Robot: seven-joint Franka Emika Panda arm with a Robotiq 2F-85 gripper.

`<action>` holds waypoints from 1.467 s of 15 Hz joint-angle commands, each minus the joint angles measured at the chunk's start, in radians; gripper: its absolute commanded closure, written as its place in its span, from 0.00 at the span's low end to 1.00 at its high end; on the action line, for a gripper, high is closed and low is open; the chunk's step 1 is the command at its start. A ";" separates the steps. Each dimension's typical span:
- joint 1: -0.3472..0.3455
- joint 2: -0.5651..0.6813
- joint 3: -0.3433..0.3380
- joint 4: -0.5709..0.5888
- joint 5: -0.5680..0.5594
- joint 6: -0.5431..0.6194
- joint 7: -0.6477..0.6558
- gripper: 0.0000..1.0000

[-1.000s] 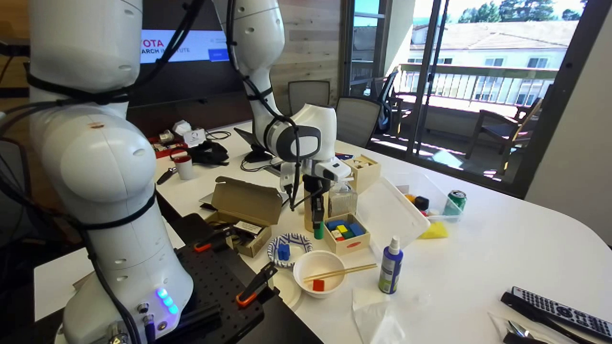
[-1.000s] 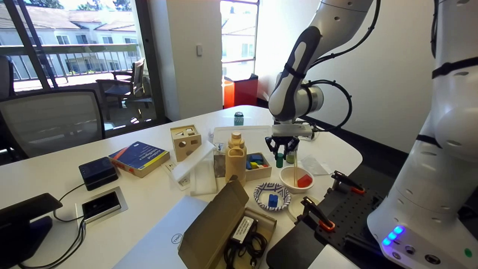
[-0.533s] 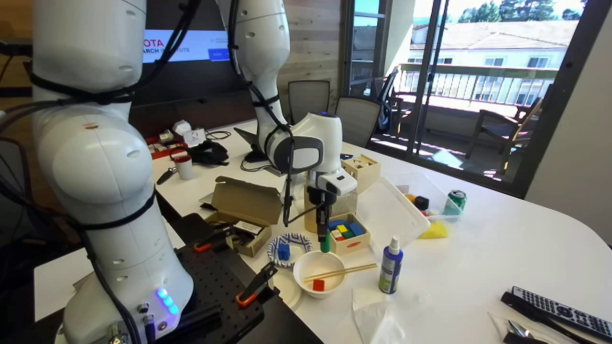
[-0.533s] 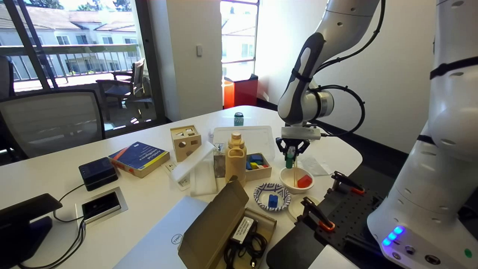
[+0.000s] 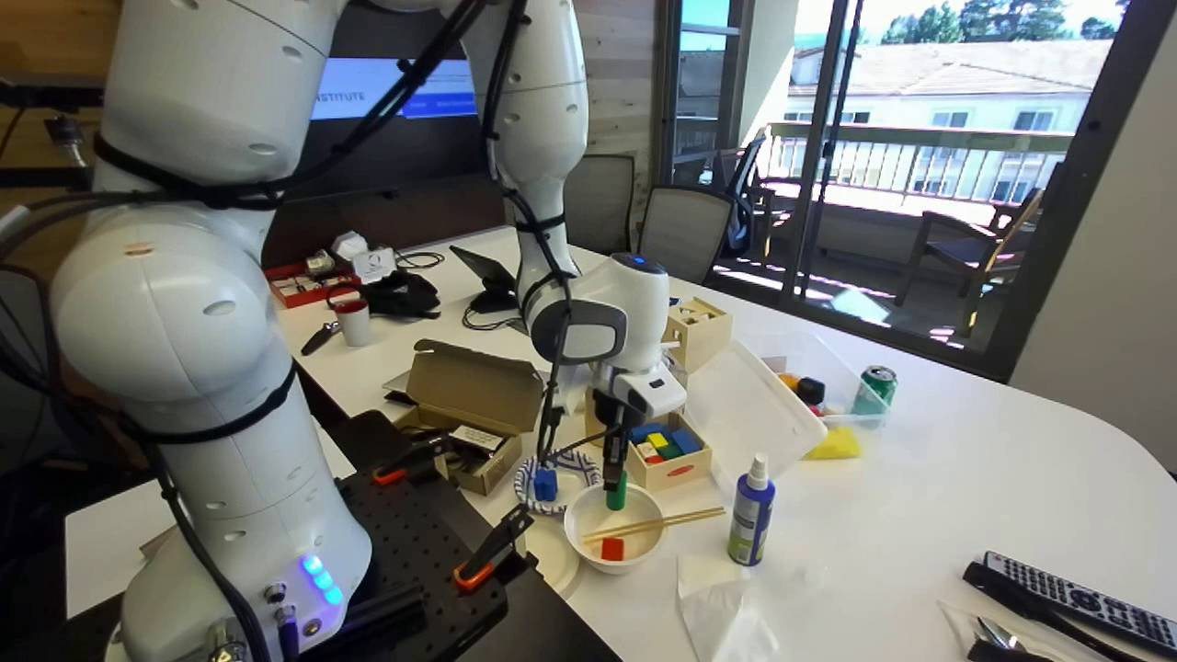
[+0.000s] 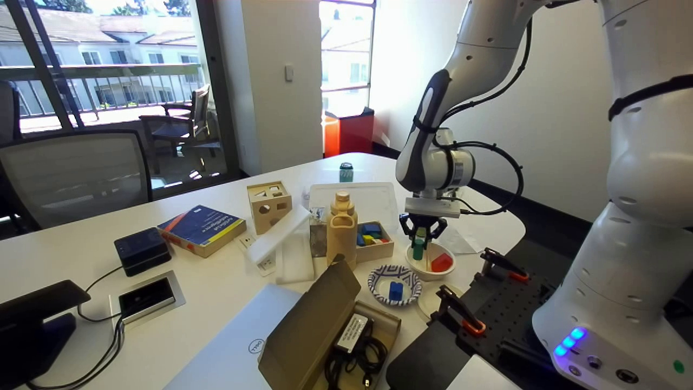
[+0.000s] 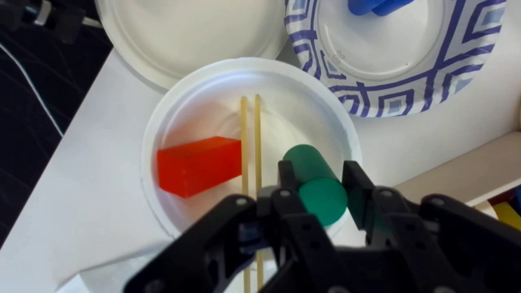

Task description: Shift the green block to the white bowl

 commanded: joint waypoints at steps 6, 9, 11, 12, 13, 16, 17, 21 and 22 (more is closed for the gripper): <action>-0.173 0.152 0.109 0.042 0.053 0.157 -0.055 0.34; -0.196 0.151 0.128 0.044 0.043 0.168 -0.051 0.12; -0.185 0.117 0.119 0.034 0.037 0.156 -0.051 0.01; -0.165 0.101 0.102 0.032 0.032 0.141 -0.048 0.00; -0.134 0.074 0.075 0.027 0.024 0.113 -0.044 0.00; -0.034 -0.012 -0.017 0.012 -0.013 0.020 -0.039 0.00; 0.002 -0.056 -0.050 0.005 -0.034 -0.019 -0.040 0.00; 0.123 -0.250 -0.161 -0.030 -0.171 -0.137 -0.045 0.00; 0.152 -0.292 -0.191 -0.030 -0.222 -0.168 -0.025 0.00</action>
